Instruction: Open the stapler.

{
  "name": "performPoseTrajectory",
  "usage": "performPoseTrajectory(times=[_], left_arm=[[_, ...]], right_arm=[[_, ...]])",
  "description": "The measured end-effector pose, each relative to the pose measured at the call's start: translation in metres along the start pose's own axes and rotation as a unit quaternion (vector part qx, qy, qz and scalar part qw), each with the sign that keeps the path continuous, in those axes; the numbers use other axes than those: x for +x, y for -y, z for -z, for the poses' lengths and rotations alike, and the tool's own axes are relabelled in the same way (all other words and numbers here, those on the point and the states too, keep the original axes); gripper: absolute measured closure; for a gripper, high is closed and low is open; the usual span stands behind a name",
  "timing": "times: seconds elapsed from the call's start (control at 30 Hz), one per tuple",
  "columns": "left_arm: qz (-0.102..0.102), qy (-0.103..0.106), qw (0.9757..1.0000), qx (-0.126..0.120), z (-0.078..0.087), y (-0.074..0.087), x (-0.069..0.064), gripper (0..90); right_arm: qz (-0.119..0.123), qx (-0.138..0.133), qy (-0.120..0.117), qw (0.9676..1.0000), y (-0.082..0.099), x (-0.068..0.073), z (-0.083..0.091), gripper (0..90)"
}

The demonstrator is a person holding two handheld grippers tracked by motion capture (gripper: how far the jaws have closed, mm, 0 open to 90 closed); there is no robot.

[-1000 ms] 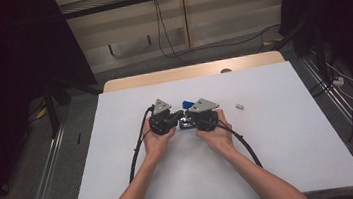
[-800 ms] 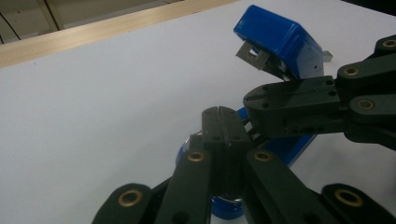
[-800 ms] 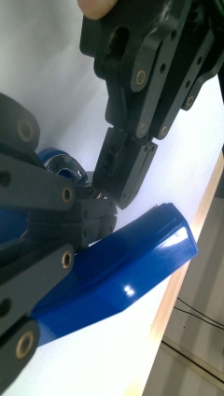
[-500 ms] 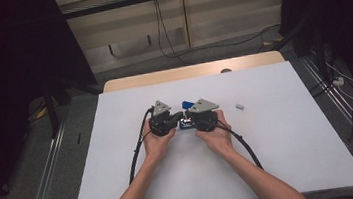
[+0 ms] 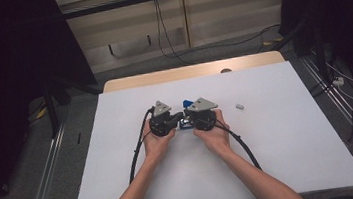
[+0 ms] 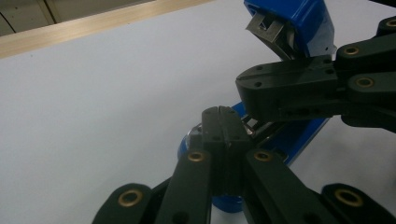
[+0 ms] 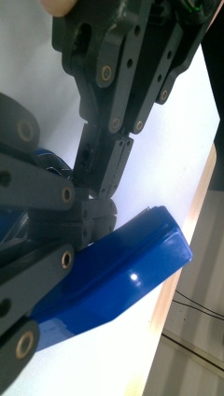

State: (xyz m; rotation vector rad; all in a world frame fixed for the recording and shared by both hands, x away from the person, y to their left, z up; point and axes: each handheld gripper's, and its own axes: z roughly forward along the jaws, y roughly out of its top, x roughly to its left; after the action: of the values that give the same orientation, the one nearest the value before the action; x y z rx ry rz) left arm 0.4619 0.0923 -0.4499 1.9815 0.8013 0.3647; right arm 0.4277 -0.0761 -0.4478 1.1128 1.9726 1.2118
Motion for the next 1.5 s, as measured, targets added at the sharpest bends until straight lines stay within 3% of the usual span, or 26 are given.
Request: performPoseTrajectory(times=[0.77, 1.1, 1.5], left_arm=[[0.001, 0.004, 1.0, -0.002, 0.0, 0.0, 0.001, 90.0], [-0.007, 0.003, 1.0, 0.001, 0.0, 0.0, 0.001, 90.0], [0.002, 0.01, 0.9999, 0.002, 0.0, 0.0, 0.004, 90.0]], right_arm=[[-0.019, -0.013, 0.01, 0.9997, -0.004, -0.005, 0.006, 90.0], [-0.012, -0.024, 0.014, 0.9995, -0.007, -0.004, 0.009, 90.0], [-0.013, -0.03, 0.021, 0.9993, -0.008, -0.007, 0.012, 90.0]])
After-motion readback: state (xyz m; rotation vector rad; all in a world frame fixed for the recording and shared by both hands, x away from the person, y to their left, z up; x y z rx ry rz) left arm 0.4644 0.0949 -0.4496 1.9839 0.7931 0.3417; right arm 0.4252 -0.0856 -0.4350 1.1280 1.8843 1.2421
